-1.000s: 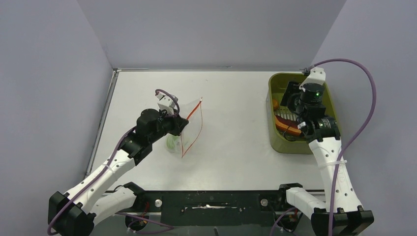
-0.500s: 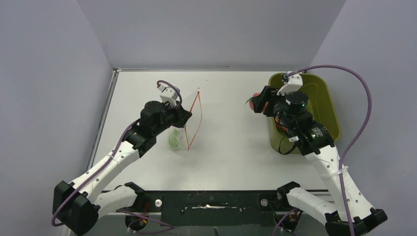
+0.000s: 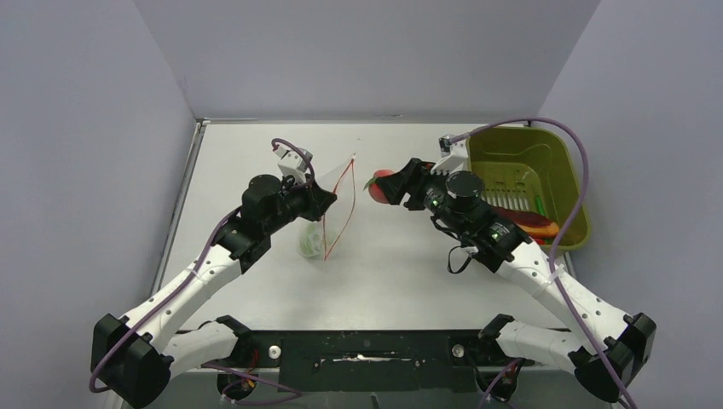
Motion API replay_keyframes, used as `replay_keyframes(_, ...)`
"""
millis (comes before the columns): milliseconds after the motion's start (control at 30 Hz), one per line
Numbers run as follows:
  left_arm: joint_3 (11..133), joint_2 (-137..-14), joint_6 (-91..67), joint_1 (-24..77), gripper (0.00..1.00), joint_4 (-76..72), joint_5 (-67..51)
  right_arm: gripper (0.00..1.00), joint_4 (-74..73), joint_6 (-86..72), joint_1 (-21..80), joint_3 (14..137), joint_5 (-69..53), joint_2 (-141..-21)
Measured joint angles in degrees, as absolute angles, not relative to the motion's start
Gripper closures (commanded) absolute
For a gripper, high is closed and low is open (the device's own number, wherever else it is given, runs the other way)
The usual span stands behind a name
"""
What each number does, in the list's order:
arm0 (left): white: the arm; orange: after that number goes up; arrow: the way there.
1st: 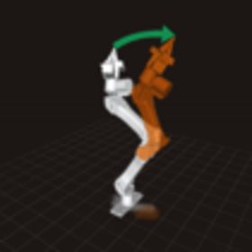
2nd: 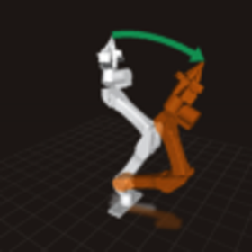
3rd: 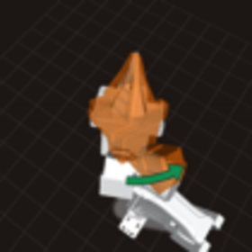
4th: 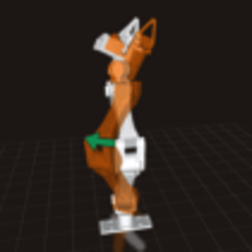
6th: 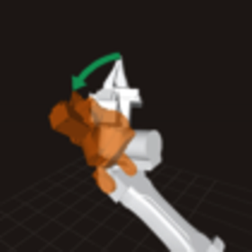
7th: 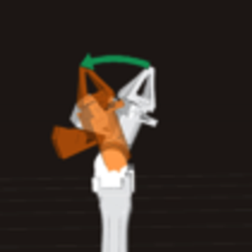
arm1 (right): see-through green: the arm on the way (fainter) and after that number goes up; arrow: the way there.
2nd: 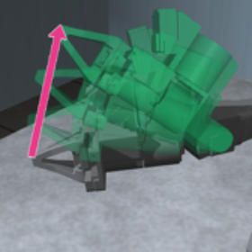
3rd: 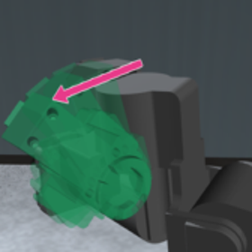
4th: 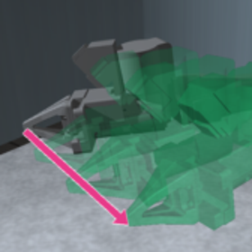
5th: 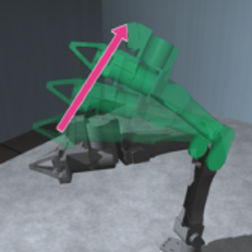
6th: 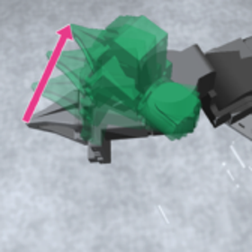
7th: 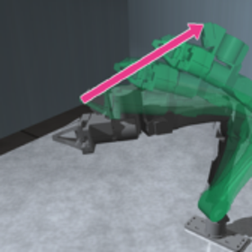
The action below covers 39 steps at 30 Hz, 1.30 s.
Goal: Place the food in the zip-top bag and seal the zipper
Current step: Place the fake fruit in the zipper food storage bag.
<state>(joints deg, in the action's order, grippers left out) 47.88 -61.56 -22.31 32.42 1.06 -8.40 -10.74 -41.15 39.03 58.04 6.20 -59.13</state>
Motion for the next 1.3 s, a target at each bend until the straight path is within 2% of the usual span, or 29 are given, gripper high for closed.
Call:
replay_keyframes(500, 47.1, -60.8, -23.0, 32.4, 1.0, 0.0, -10.7, 0.51, 6.8, -53.3, 46.3, 55.9, 3.4, -68.7)
replay_keyframes(1033, 47.1, -59.3, -24.9, 32.5, 1.0, 2.4, -10.1, 0.48, 9.2, -57.8, 46.5, 48.6, 8.5, -71.5)
replay_keyframes(1300, 47.1, -59.0, -25.3, 32.5, 1.0, 2.4, -9.8, 0.36, 9.1, -57.7, 46.5, 48.5, 8.5, -72.0)
